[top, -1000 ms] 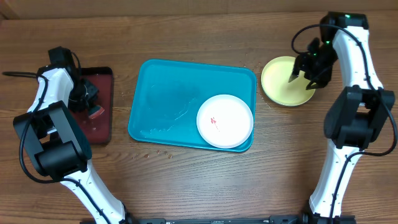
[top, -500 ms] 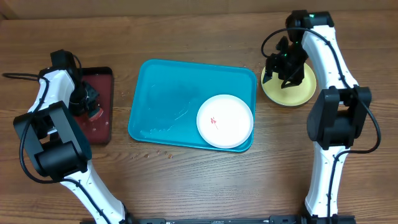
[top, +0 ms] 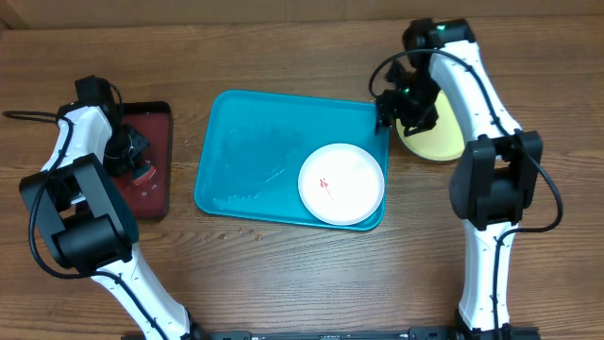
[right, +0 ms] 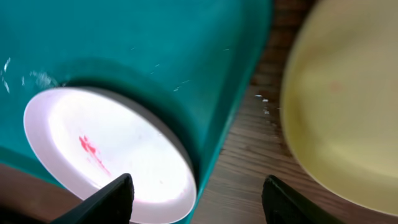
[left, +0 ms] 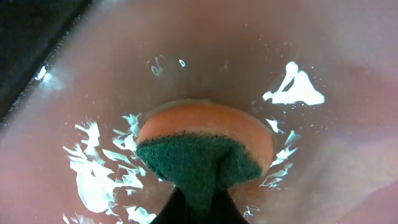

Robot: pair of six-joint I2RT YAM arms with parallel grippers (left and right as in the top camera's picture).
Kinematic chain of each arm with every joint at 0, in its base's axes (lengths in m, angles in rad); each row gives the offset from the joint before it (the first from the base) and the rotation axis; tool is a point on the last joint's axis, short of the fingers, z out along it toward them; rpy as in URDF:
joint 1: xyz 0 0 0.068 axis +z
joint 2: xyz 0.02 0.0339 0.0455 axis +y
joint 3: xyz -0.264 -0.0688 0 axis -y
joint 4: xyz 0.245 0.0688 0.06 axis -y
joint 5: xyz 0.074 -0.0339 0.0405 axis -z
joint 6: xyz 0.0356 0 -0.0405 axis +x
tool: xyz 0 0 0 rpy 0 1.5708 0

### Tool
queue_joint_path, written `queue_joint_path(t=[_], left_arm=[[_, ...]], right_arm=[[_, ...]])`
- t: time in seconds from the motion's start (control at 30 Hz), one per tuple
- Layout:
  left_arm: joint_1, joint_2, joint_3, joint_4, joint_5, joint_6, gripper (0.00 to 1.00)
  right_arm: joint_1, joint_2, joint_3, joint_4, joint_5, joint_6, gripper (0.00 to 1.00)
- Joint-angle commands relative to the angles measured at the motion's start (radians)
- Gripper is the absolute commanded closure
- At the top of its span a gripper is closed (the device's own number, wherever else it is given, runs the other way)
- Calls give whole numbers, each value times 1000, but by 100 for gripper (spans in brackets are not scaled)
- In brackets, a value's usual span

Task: Clean dirty plates on tray and stack at the side
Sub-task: 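Release the yellow plate and move the right gripper to the white plate's edge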

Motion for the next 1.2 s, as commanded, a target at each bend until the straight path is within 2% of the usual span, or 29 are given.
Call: queue_joint_path(t=[0.0,0.03,0.07,0.23,0.3,0.33,0.37,0.4,0.43,0.47,0.6,0.63,0.73,0.8,0.97,1.17], left_arm=[[18,-19,8,2,-20,3,58],[21,-19,8,2,-20,3,17],[23,-19,8,2,-20,3,9],[24,-19,8,-5,-20,4,5],[24,-19,8,-5,-17,3,7],[24,-19,8,-5,-16,3,21],[24,-19,8,-6,-16,3,48],[25,-19,8,-8,-17,3,71],[25,-19,8,-9,-17,4,86],[25,-19,8,-11,-17,3,96],[25,-19,8,-12,-17,3,94],[24,-19,8,-11,-17,3,80],[24,-19,8,-4,-17,3,26],[25,-19,8,9,-20,3,12],[26,-19,8,30,-19,3,4],[27,-19,8,28,-17,3,2]], right_arm=[[34,-45,6,-11,-16,-138,32],[44,-45,2,-14,-16,-168,32],[49,-45,-2,-15,-16,-183,32],[84,-45,-51,-4,-16,-203,32],[95,-45,-79,13,-15,-203,32],[98,-45,-95,25,-15,-203,32],[101,-45,-113,39,-14,-203,32],[103,-45,-130,54,-8,-203,33],[105,-45,-149,69,-7,-203,33],[106,-45,-166,82,-7,-203,33],[108,-45,-206,101,-8,-202,34],[108,-45,-211,101,-8,-202,36],[108,-45,-222,102,-8,-201,41],[108,-45,-230,109,-8,-194,47],[108,-45,-242,111,3,-168,51],[112,-45,-242,100,3,-168,60]])
